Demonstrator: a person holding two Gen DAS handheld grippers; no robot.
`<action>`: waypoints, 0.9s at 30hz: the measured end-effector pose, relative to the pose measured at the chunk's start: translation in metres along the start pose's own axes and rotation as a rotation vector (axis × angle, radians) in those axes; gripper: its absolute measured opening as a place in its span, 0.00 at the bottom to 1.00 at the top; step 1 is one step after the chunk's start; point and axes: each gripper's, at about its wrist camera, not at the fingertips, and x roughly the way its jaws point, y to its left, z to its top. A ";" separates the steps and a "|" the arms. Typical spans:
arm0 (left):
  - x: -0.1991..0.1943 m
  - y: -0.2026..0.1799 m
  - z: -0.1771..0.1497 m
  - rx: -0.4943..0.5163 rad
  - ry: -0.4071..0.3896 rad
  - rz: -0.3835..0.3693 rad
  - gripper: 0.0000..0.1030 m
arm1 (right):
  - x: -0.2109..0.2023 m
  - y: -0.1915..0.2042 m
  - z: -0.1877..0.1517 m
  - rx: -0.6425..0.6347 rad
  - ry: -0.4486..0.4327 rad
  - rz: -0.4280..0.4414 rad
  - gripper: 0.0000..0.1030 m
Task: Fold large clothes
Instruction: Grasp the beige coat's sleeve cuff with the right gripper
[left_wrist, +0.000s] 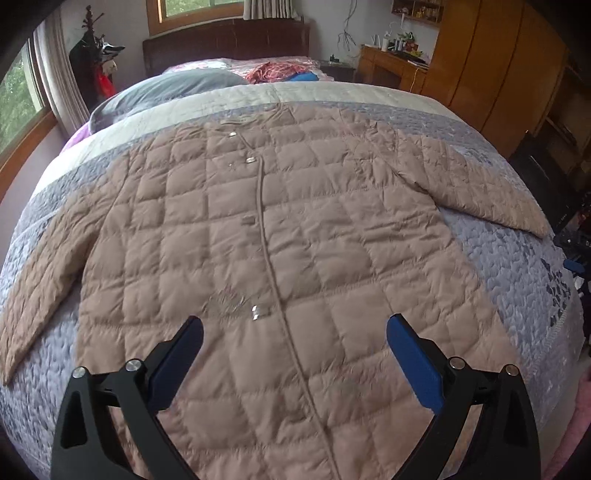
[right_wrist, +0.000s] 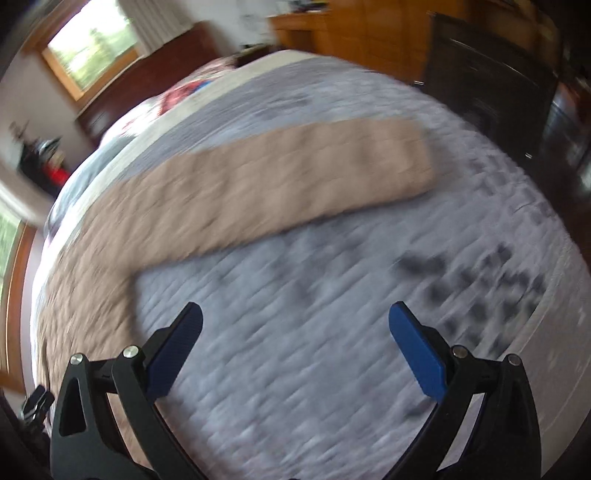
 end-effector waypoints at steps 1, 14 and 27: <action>0.007 -0.004 0.011 -0.002 0.006 0.000 0.96 | 0.004 -0.010 0.008 0.020 0.002 -0.004 0.97; 0.096 -0.022 0.083 0.006 0.029 -0.008 0.92 | 0.088 -0.104 0.101 0.181 0.062 0.008 0.92; 0.121 0.005 0.083 -0.087 0.037 -0.018 0.69 | 0.082 -0.062 0.116 0.077 0.012 0.027 0.07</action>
